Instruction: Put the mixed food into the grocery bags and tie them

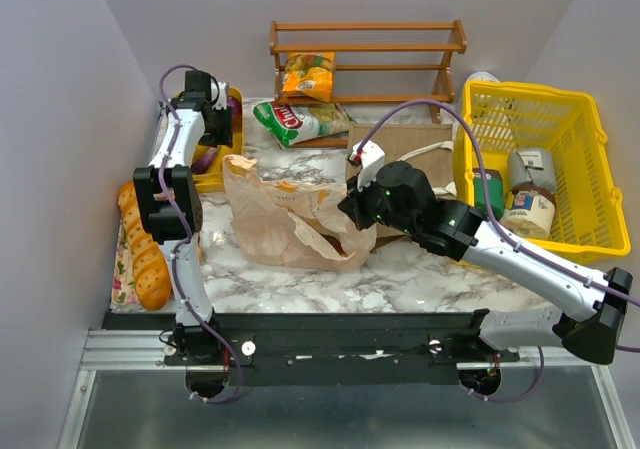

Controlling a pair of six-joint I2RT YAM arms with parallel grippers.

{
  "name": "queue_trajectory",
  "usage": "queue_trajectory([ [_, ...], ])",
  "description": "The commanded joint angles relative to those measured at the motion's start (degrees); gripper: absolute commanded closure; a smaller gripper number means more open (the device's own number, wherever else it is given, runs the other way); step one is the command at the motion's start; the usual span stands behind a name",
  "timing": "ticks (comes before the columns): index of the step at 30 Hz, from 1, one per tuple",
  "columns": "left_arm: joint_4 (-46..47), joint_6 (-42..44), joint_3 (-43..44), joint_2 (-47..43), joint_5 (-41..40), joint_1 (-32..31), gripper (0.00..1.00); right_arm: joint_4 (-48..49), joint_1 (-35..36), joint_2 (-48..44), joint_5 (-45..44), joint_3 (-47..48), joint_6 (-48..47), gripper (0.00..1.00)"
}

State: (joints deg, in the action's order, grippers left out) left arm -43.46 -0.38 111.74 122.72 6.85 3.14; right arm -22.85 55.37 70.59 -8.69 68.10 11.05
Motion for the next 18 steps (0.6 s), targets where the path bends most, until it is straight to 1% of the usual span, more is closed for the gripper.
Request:
queue_trajectory([
  [1, -6.02, 0.65, 3.22, 4.11, -2.72, -0.94, 0.44, -0.7, -0.18, -0.45, 0.51, 1.78, 1.17, 0.99],
  [6, -9.62, -1.2, 4.97, 6.3, -2.55, -0.94, 0.36, -0.7, -0.18, -0.54, 0.6, 1.87, 1.26, 0.99],
  [7, -10.06, -1.37, 5.06, 6.66, -2.46, -0.94, 0.33, -0.79, -0.27, -0.54, 0.6, 1.87, 1.26, 0.99],
  [12, -11.03, -1.55, 4.98, 9.03, -2.81, -1.03, 0.31, -0.79, -0.27, -0.63, 0.6, 1.95, 0.9, 0.99],
  [13, -10.77, -1.64, 4.89, 9.21, -2.46, -1.03, 0.28, -0.7, -0.27, -0.63, 0.6, 1.95, 0.9, 0.99],
  [15, -10.77, -1.81, 4.89, 9.82, -1.67, -1.03, 0.27, -0.7, -0.27, -0.63, 0.6, 1.87, 0.82, 0.99],
  [18, -11.29, -1.73, 4.71, 10.44, -2.37, -1.29, 0.22, -0.79, -0.27, -0.71, 0.25, 1.78, 0.9, 0.99],
])
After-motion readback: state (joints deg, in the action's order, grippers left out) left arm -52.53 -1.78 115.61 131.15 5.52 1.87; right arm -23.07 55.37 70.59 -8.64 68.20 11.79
